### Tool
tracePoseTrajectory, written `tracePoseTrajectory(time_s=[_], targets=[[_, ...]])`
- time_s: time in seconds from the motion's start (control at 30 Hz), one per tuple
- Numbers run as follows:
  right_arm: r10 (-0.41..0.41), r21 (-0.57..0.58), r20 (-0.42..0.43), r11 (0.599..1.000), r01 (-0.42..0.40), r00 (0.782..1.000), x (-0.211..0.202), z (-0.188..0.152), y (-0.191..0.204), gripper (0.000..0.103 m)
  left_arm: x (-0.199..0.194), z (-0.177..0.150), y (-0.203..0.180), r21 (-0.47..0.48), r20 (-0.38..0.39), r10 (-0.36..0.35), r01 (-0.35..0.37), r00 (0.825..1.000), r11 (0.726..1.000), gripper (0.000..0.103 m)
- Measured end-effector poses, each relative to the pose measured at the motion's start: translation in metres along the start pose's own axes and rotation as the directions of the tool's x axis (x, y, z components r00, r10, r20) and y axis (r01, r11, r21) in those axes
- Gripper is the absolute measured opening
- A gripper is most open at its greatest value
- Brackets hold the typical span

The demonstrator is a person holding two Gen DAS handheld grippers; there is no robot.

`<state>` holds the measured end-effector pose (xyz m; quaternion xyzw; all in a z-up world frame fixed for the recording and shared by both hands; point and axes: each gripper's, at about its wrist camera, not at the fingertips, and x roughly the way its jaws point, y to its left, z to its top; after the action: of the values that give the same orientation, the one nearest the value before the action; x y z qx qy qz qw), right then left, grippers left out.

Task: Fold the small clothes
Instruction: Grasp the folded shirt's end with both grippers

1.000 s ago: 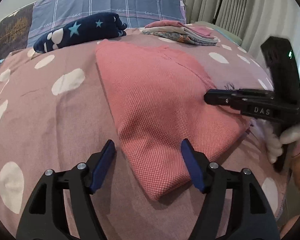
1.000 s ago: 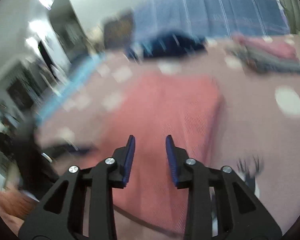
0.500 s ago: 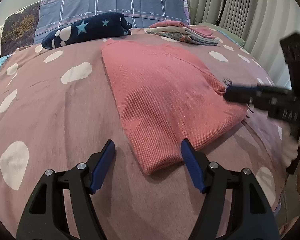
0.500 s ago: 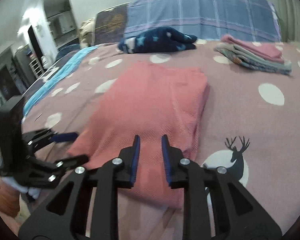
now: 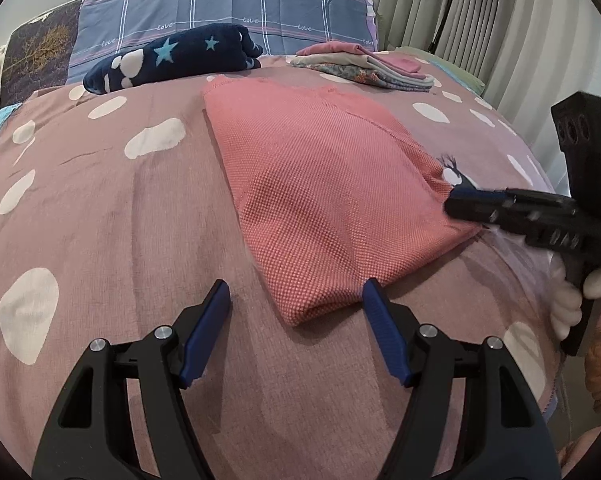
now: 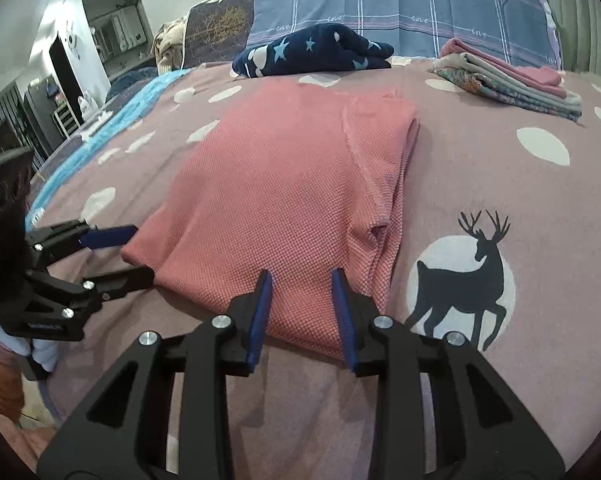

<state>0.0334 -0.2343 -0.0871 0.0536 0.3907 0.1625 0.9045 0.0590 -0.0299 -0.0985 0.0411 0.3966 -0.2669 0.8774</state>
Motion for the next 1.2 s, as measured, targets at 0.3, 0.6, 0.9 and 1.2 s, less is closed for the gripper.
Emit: tracePoseTrajectory(time_s=[0.3,0.6,0.9,1.2], targets=[[0.002,0.105,0.052,0.994,-0.007,0.999,-0.028,0.041,-0.046,0.063,-0.017,0.034,0.030,-0.066,0.082,-0.003,0.008,0.997,0.998,0.070],[0.129,0.207,-0.048,0.971,-0.117,0.990,0.018,0.063,-0.077,0.064,0.035,0.074,0.046,-0.099,-0.008,-0.109,0.108,0.994,0.989,0.070],[0.224,0.233,-0.123,0.954,-0.191,0.967,0.057,0.086,-0.093,0.069,0.079,0.100,0.058,-0.107,-0.071,-0.205,0.197,0.976,0.975,0.072],[0.293,0.206,-0.141,0.943,-0.262,0.945,0.088,0.108,-0.094,0.072,0.103,0.114,0.069,-0.154,-0.054,-0.321,0.310,0.946,0.938,0.076]])
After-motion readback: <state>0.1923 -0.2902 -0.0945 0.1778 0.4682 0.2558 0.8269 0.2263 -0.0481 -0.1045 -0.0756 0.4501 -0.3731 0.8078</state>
